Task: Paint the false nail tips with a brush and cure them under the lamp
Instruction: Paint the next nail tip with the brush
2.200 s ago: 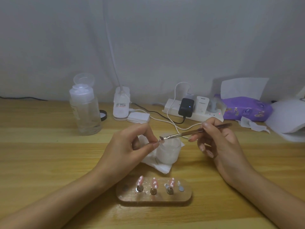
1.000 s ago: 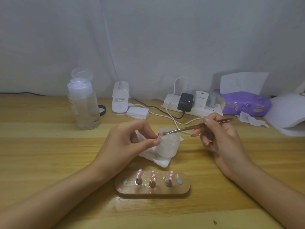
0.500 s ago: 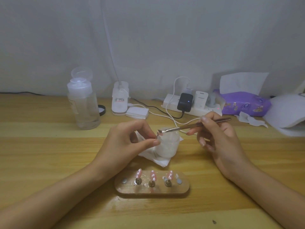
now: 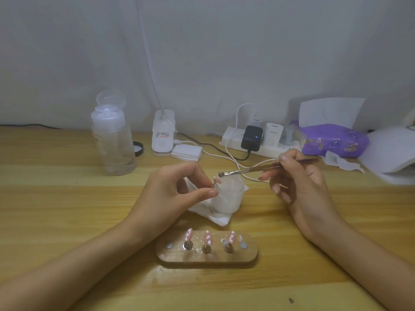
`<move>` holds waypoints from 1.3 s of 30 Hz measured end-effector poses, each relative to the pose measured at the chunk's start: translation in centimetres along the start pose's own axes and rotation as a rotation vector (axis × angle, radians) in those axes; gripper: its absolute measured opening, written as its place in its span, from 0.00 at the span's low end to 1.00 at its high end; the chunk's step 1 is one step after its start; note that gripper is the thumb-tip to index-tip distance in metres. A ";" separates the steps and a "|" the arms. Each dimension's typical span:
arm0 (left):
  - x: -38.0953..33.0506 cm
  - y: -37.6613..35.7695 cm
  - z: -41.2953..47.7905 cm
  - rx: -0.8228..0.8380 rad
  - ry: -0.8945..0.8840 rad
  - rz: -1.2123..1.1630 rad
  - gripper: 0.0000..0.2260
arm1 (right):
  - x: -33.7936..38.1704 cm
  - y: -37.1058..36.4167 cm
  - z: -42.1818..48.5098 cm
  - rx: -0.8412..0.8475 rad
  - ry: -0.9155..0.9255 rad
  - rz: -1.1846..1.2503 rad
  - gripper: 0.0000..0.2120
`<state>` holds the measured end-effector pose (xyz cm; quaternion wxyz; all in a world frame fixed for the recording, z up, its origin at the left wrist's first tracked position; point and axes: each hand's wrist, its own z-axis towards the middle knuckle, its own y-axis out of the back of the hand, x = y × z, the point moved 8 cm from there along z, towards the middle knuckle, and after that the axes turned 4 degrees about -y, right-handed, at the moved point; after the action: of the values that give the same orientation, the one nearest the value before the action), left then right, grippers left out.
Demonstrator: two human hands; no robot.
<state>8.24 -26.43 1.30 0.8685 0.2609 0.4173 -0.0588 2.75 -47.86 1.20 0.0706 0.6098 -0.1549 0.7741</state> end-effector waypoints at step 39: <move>-0.2 -0.1 -0.1 0.017 -0.042 0.054 0.05 | 5.0 -0.1 -0.3 0.245 0.430 -0.178 0.06</move>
<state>8.07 -26.47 1.35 0.8761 0.2780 0.3914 -0.0443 1.29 -48.06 5.94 0.0951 0.4462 0.0129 0.8897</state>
